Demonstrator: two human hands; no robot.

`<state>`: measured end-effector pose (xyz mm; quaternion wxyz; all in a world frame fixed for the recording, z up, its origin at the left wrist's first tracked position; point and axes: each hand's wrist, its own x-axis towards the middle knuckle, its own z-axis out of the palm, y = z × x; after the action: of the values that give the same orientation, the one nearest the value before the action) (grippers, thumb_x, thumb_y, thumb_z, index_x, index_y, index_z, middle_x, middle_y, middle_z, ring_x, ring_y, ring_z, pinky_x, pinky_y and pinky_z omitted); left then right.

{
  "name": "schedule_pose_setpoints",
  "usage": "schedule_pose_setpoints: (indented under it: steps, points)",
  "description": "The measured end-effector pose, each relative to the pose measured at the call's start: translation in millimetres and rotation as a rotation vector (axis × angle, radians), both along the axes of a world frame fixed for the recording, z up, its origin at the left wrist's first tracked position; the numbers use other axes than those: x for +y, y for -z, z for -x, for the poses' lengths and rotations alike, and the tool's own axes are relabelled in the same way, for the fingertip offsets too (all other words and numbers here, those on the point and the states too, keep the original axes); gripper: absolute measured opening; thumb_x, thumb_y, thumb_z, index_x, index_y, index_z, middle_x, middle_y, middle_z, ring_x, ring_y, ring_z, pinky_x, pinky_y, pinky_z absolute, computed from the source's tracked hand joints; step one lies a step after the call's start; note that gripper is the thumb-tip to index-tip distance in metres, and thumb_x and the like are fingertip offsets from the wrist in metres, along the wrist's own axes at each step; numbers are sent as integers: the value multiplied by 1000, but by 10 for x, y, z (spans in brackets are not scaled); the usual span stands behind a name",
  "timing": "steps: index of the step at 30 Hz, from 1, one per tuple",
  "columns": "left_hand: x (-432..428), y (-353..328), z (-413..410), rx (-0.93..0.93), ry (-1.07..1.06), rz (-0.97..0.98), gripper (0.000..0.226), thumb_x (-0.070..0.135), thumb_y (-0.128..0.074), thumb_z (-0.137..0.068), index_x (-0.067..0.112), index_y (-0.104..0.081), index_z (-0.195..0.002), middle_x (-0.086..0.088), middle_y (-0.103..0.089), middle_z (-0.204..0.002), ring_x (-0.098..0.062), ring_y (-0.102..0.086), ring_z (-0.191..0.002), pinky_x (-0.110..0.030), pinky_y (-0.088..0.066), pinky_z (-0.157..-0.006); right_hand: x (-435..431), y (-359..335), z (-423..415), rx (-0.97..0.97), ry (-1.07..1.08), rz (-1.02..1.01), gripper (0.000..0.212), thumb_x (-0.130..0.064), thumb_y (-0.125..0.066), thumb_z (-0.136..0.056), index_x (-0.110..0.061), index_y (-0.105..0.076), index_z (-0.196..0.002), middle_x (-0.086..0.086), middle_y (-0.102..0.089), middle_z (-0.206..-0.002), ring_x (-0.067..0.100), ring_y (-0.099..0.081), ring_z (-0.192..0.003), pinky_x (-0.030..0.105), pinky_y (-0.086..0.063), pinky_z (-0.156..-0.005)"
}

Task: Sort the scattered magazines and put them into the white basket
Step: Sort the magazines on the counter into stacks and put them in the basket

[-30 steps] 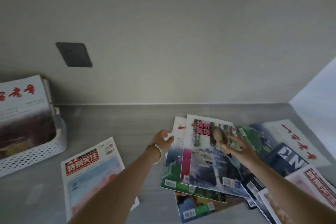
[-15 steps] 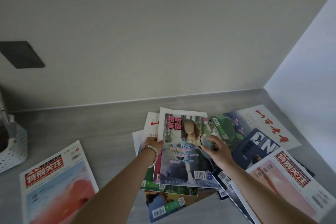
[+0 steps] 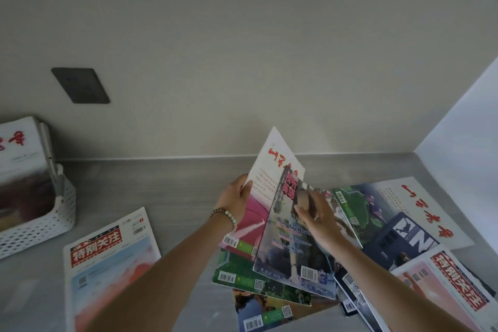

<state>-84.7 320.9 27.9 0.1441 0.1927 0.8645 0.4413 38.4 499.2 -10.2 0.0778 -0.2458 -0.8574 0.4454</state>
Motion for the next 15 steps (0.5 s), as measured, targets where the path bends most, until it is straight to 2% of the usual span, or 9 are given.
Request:
schedule_pose_setpoints:
  steps: [1,2,3,5,7,9,11,13,15]
  points:
    - [-83,-85,49,31,-4,-8,32,27,-34,-98,20,-53,-122,-1,-68,-95,1,-48,-45,-6,-33,-35,-80,-55,81,-19,-15,0,63,-47,-58,-84,-19,-38,-137,2,-46,-138,6,-54,-101,39,-42,-102]
    - [-180,-177,98,57,-17,-14,32,27,-35,-98,20,-54,-122,0,-67,-96,-2,-55,-55,-6,-36,-39,-166,-103,156,-41,-29,-10,69,-51,-57,-83,-20,-34,-140,1,-42,-142,7,-52,-105,45,-38,-106]
    - [-283,-266,151,75,-34,-28,32,27,-35,-98,19,-55,-121,-1,-67,-99,-8,-59,-66,-6,-39,-46,-250,-139,231,-41,-50,-20,74,-51,-58,-82,-21,-30,-143,-2,-38,-144,12,-48,-117,46,-34,-109]
    - [-531,-423,267,87,-77,-69,32,26,-37,-97,14,-57,-118,-4,-67,-105,-13,-59,-83,-16,-44,-65,-464,-245,377,9,-107,38,74,-45,-62,-82,-22,-28,-143,-8,-37,-142,17,-36,-133,38,-32,-109]
    - [-832,-543,394,82,-123,-114,31,25,-38,-97,10,-58,-117,-5,-66,-108,-14,-58,-90,-23,-43,-75,-697,-346,538,33,-136,186,70,-40,-63,-81,-22,-31,-141,-5,-39,-141,20,-36,-133,32,-37,-102]
    - [-1160,-626,514,59,-185,-164,31,26,-39,-97,11,-59,-116,-3,-65,-106,-15,-59,-93,-24,-43,-78,-932,-429,703,14,-124,328,69,-39,-62,-83,-21,-29,-141,3,-40,-143,23,-39,-132,38,-44,-99]
    - [-1496,-703,617,24,-266,-210,32,31,-39,-96,13,-58,-114,0,-65,-99,-18,-61,-90,-26,-46,-75,-1197,-530,880,-46,-117,470,76,-46,-62,-81,-19,-28,-143,7,-44,-142,24,-45,-128,38,-46,-97]
    - [-1841,-772,712,-15,-319,-232,33,37,-37,-96,17,-57,-113,4,-65,-90,-16,-64,-81,-26,-51,-67,-1504,-641,1064,-69,-151,645,78,-59,-65,-70,-17,-44,-132,10,-59,-127,23,-58,-113,38,-51,-90]
    - [-2206,-828,792,-41,-361,-240,33,40,-36,-95,18,-56,-111,1,-66,-88,-18,-65,-76,-32,-56,-67,-1832,-730,1263,-68,-170,764,54,-42,-67,-79,-11,-56,-122,15,-67,-114,30,-64,-105,46,-51,-93]
